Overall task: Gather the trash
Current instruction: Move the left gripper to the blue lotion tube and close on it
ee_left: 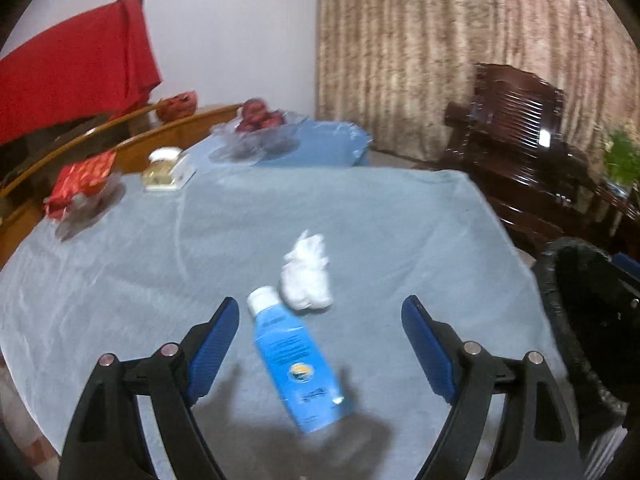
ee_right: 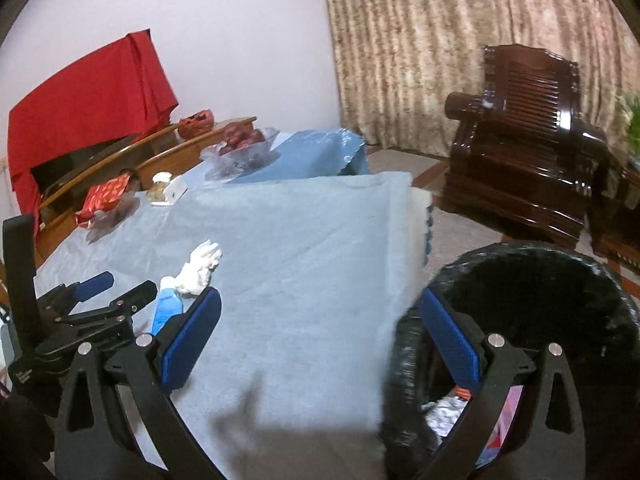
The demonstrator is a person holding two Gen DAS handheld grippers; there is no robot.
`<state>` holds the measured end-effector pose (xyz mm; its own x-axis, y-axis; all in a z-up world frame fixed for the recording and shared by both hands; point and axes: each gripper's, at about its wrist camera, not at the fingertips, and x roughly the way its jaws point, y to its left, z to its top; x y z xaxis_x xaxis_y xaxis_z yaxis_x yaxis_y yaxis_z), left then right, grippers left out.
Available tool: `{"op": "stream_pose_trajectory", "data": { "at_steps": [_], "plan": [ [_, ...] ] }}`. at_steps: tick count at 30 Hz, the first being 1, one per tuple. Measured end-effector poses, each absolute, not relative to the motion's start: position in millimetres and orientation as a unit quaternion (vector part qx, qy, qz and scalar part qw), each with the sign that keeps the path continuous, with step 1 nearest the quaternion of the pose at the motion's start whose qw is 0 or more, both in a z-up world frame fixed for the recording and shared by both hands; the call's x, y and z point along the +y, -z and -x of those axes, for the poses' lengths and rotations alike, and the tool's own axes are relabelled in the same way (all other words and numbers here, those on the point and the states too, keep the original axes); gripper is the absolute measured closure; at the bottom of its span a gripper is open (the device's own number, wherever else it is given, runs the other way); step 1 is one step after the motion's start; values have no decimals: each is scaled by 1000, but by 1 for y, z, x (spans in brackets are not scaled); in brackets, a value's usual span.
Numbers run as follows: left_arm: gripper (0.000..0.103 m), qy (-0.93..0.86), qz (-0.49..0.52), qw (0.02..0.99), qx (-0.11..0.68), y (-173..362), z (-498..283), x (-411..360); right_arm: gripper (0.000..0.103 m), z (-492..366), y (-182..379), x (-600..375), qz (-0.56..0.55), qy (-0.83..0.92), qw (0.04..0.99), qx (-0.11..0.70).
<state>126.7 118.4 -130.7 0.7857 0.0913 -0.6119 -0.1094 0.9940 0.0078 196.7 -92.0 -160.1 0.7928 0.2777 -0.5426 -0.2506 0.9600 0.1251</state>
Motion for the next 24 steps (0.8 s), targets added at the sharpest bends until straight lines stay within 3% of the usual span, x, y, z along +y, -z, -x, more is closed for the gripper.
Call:
{"op": "stream_pose_trajectory", "data": {
  "at_steps": [24],
  "plan": [
    [25, -90, 61, 905, 411, 199, -180, 154, 6, -248, 208, -40, 5, -165, 929, 332]
  ]
}}
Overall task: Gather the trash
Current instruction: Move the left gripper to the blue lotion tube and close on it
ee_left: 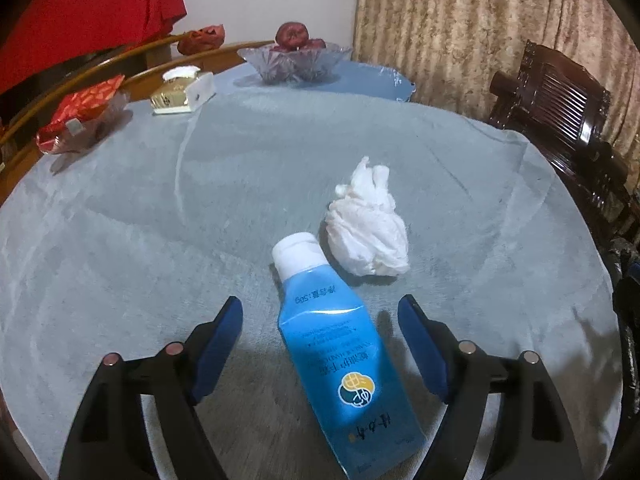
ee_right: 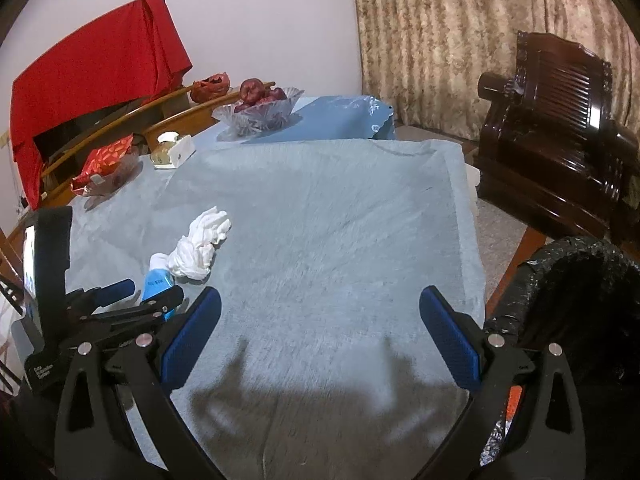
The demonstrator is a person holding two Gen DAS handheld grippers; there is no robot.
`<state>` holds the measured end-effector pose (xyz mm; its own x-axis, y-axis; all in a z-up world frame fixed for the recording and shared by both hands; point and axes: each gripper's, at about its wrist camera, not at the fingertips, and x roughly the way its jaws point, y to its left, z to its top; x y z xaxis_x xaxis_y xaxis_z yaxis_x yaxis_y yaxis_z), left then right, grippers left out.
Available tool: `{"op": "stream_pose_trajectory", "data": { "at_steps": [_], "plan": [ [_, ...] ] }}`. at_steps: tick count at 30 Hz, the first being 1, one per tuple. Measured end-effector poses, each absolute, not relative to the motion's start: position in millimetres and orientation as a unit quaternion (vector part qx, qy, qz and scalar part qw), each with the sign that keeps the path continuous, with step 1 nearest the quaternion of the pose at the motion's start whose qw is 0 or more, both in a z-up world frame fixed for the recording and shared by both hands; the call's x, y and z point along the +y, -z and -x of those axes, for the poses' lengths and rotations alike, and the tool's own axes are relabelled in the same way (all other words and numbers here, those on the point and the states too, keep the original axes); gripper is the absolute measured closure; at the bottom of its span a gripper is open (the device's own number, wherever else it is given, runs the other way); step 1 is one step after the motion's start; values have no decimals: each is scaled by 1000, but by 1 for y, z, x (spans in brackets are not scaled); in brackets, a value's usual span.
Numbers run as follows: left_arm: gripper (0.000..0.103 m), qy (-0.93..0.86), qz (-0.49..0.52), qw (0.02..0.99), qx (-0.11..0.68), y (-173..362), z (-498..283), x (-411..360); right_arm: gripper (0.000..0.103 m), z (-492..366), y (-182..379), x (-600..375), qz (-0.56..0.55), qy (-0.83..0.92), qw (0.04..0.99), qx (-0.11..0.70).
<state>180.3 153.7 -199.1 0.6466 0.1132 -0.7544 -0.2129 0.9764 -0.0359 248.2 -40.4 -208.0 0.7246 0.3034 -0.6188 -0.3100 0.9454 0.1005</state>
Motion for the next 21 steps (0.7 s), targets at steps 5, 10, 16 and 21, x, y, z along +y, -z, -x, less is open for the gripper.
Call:
{"op": "stream_pose_trajectory", "data": {
  "at_steps": [5, 10, 16, 21],
  "plan": [
    [30, -88, 70, 894, 434, 207, -189, 157, 6, -252, 212, -41, 3, -165, 927, 337],
    [35, -86, 60, 894, 436, 208, -193, 153, 6, -256, 217, -38, 3, -164, 925, 343],
    [53, -77, 57, 897, 431, 206, -193, 147, 6, -258, 221, -29, 6, -168, 922, 349],
    [55, -70, 69, 900, 426, 202, -190, 153, 6, -261, 220, -22, 9, -175, 920, 351]
  ]
}}
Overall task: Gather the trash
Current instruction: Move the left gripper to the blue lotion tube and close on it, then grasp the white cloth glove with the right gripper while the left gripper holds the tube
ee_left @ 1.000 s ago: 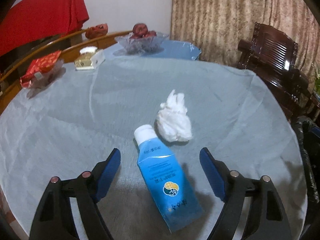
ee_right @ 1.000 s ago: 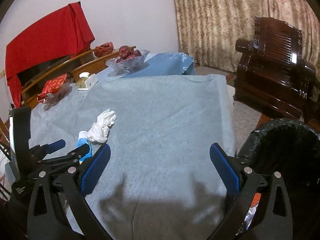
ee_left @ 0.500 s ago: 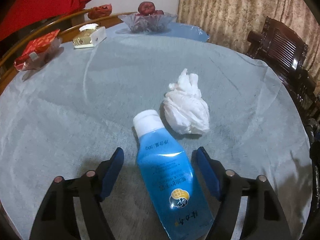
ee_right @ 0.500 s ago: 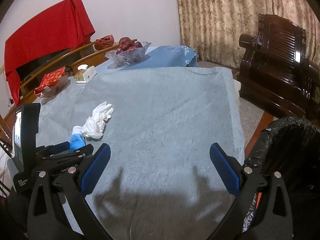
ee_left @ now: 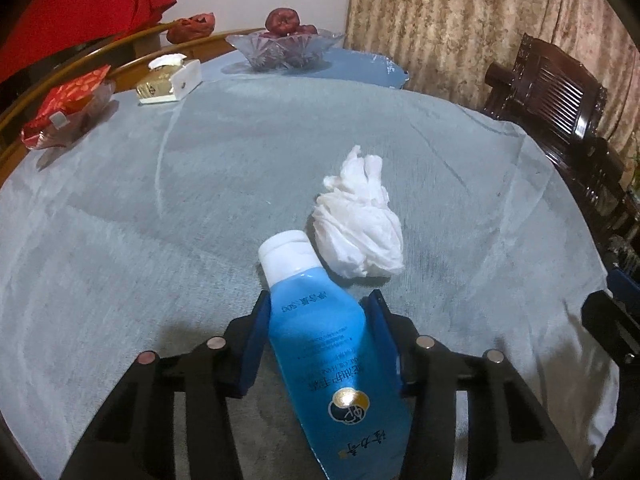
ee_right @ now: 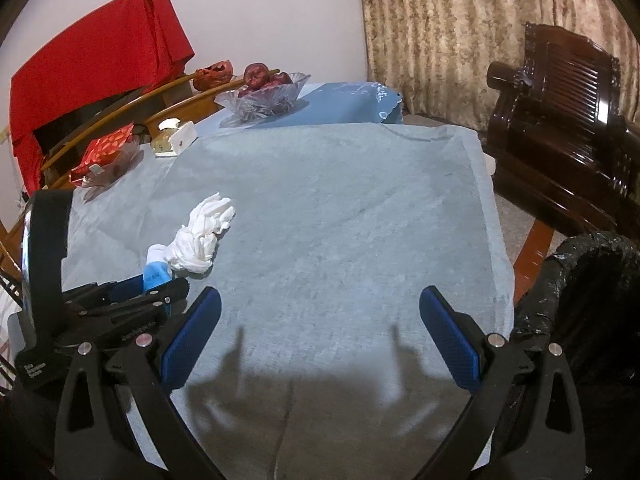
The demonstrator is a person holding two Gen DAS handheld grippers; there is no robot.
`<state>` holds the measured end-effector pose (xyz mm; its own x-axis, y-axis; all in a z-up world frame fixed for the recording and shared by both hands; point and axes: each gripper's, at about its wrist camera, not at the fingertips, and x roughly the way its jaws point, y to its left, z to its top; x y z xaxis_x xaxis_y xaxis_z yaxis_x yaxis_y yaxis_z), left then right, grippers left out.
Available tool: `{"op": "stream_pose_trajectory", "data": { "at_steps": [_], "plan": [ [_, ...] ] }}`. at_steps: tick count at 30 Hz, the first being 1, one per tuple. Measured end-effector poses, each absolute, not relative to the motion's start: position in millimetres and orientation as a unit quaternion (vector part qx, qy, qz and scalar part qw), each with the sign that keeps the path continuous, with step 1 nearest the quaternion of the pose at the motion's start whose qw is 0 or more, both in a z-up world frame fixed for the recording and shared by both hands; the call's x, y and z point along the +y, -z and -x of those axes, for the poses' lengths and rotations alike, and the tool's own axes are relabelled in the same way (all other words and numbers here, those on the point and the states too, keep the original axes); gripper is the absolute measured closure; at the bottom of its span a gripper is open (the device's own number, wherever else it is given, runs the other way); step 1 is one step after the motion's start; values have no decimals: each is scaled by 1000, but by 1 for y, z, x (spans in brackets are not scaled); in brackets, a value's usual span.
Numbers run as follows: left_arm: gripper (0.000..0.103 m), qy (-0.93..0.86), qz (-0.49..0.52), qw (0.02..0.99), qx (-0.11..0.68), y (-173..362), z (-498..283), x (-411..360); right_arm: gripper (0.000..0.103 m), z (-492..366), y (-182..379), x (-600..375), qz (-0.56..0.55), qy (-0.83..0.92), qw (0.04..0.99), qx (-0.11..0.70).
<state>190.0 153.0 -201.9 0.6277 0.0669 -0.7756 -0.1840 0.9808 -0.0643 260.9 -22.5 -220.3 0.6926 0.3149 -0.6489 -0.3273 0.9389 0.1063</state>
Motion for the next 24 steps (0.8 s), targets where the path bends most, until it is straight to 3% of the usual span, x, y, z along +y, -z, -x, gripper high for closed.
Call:
{"op": "stream_pose_trajectory", "data": {
  "at_steps": [24],
  "plan": [
    [58, -118, 79, 909, 392, 180, -169, 243, 7, -303, 227, 88, 26, -233, 905, 354]
  ]
}}
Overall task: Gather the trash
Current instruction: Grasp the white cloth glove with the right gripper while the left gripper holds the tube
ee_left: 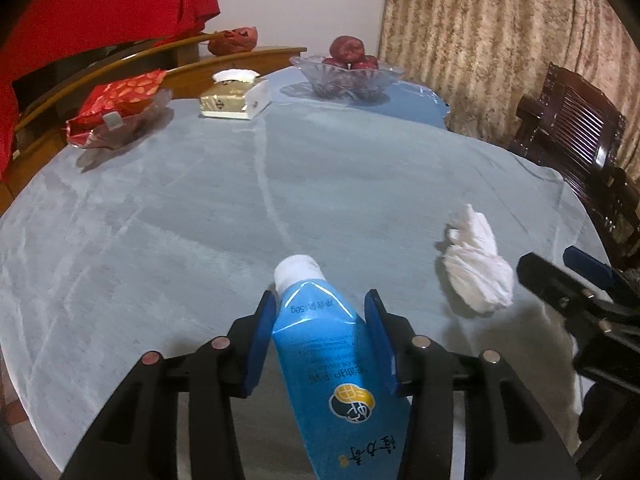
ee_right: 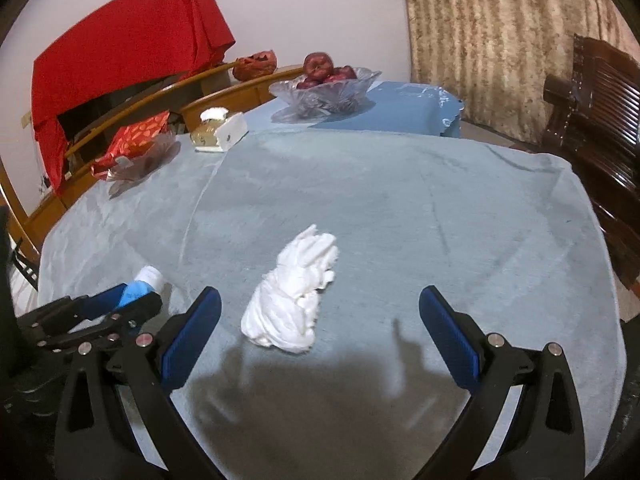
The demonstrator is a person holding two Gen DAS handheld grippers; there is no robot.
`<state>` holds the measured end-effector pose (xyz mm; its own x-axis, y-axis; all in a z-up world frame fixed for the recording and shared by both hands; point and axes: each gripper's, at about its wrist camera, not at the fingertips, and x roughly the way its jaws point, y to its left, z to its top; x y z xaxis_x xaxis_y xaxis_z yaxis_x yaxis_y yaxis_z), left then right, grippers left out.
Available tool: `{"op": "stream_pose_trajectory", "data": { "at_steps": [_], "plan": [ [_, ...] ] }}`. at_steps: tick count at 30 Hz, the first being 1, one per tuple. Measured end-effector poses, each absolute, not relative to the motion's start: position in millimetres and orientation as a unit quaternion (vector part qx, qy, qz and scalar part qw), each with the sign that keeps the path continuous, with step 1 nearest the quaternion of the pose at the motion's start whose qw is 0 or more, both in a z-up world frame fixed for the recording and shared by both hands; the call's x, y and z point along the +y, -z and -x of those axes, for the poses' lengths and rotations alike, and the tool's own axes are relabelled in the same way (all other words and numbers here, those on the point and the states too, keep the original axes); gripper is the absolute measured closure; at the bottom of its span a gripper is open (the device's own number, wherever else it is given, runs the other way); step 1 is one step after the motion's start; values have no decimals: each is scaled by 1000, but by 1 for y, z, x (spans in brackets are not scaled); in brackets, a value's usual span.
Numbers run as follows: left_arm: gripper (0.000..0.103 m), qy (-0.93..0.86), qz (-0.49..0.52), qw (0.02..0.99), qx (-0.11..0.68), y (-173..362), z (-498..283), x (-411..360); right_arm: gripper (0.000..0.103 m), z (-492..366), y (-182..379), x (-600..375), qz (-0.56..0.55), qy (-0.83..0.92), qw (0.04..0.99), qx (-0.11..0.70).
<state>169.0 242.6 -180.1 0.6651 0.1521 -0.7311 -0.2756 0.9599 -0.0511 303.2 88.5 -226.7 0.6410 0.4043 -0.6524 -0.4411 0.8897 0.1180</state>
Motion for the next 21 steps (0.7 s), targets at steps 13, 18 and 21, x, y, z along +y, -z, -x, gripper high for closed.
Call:
{"op": "stream_pose_trajectory", "data": {
  "at_steps": [13, 18, 21],
  "plan": [
    [89, -105, 92, 908, 395, 190, -170, 262, 59, -318, 255, 120, 64, -255, 869, 418],
    [72, -99, 129, 898, 410, 197, -165, 275, 59, -312, 254, 118, 59, -256, 869, 420],
    [63, -94, 151, 894, 412, 202, -156, 277, 59, -311, 253, 117, 57, -256, 870, 418]
  ]
}}
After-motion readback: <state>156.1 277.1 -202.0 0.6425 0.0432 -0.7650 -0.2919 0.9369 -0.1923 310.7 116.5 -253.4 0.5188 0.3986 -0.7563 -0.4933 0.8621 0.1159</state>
